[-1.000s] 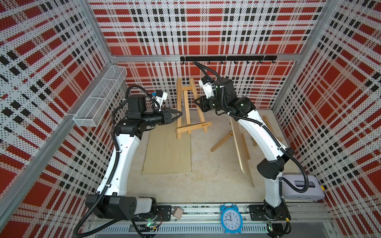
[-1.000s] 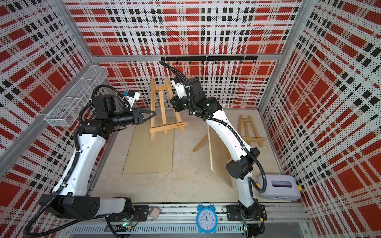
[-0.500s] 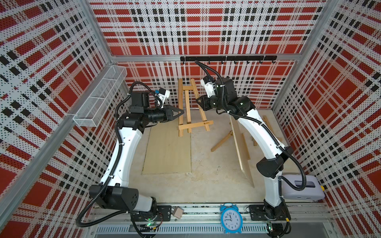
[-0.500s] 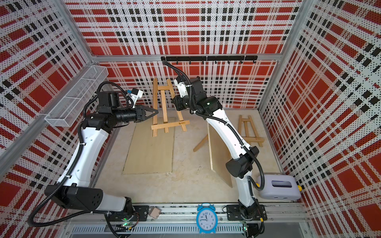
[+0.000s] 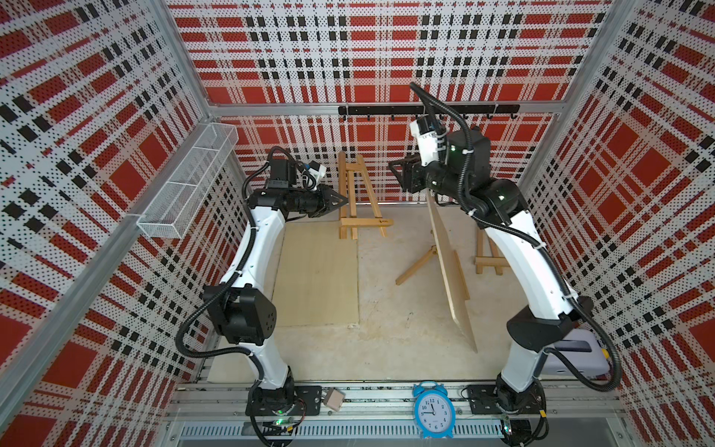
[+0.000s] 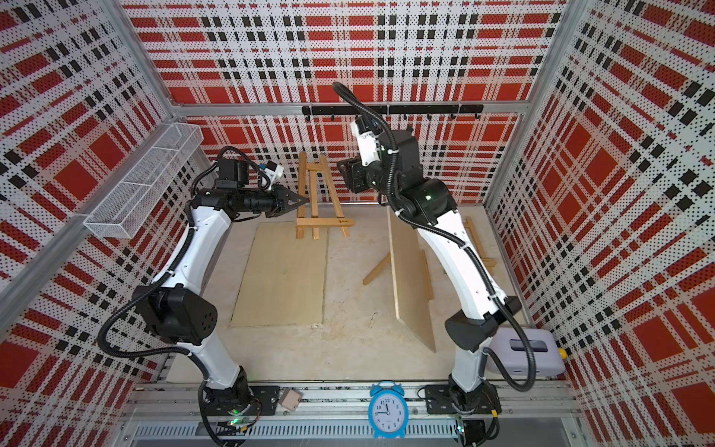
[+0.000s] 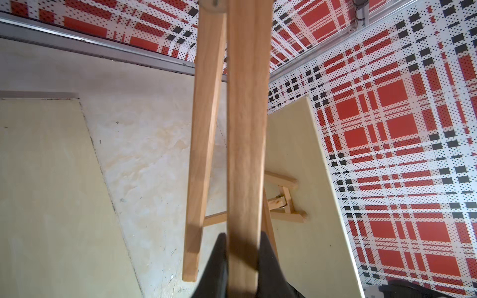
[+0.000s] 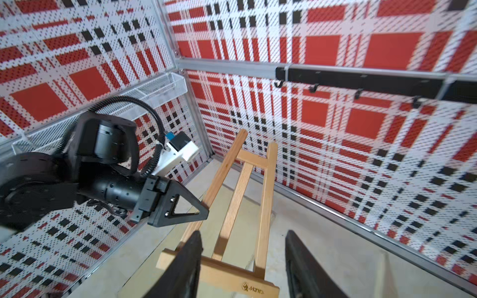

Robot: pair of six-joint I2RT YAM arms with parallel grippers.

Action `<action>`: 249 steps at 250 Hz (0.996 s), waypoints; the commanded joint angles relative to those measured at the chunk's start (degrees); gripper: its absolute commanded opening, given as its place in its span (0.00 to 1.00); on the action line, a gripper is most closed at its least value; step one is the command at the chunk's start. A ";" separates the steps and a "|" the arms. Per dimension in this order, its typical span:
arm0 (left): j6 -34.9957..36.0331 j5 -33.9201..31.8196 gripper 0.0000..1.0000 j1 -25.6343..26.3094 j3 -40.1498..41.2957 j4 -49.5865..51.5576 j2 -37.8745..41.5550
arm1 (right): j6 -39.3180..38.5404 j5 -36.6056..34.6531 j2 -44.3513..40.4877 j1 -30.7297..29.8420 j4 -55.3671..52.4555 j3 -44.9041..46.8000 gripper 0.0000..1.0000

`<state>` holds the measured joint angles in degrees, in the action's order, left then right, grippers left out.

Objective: Disassemble the easel
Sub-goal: Place the easel at the center of the board.

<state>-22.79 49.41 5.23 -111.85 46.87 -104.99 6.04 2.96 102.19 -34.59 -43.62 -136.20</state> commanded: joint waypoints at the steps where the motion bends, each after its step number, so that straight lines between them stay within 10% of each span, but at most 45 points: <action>1: -0.15 4.79 0.00 1.50 -4.83 -4.01 -4.08 | -2.13 -5.43 -4.59 0.64 3.67 3.78 0.54; 249: -15.86 16.08 0.00 4.14 -23.18 -25.48 -44.34 | -0.07 -15.16 -5.90 1.17 -3.77 5.56 0.54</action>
<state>-32.53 59.72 7.86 -133.21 32.91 -147.41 5.61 -10.79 94.78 -33.61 -46.39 -127.63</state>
